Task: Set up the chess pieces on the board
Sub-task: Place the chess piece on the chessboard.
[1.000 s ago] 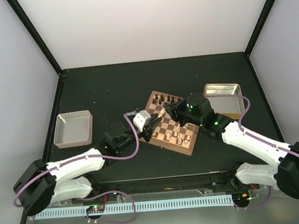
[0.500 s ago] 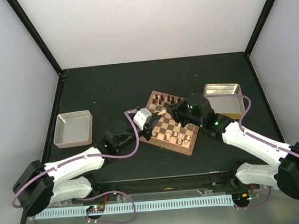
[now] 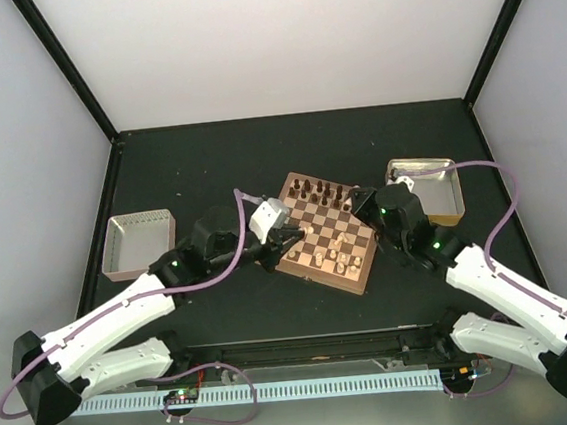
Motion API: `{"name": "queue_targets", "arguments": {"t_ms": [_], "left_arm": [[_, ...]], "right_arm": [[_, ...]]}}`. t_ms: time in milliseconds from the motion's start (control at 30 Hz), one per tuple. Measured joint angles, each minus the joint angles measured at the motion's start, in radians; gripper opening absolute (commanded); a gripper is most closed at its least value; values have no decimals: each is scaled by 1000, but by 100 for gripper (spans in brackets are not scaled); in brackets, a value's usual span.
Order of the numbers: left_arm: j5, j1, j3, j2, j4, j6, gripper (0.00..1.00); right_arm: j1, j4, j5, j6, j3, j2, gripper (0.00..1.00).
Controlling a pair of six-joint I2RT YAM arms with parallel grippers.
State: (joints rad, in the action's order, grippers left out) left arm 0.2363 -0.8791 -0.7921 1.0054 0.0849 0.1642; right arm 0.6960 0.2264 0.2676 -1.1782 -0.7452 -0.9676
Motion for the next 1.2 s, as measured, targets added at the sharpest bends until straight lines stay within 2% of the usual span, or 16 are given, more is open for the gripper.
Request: {"name": "queue_targets", "arguments": {"t_ms": [200, 433, 600, 700, 1200], "left_arm": [[21, 1, -93, 51, 317, 61, 2], [-14, 1, -183, 255, 515, 84, 2], [-13, 3, -219, 449, 570, 83, 2], [-13, 5, -225, 497, 578, 83, 2], [-101, 9, -255, 568, 554, 121, 2]], "right_arm": [[-2, 56, 111, 143, 2, 58, 13], [-2, 88, 188, 208, 19, 83, 14], [-3, 101, 204, 224, 40, 91, 14], [-3, 104, 206, 230, 53, 100, 15], [-8, 103, 206, 235, 66, 113, 16]]}}
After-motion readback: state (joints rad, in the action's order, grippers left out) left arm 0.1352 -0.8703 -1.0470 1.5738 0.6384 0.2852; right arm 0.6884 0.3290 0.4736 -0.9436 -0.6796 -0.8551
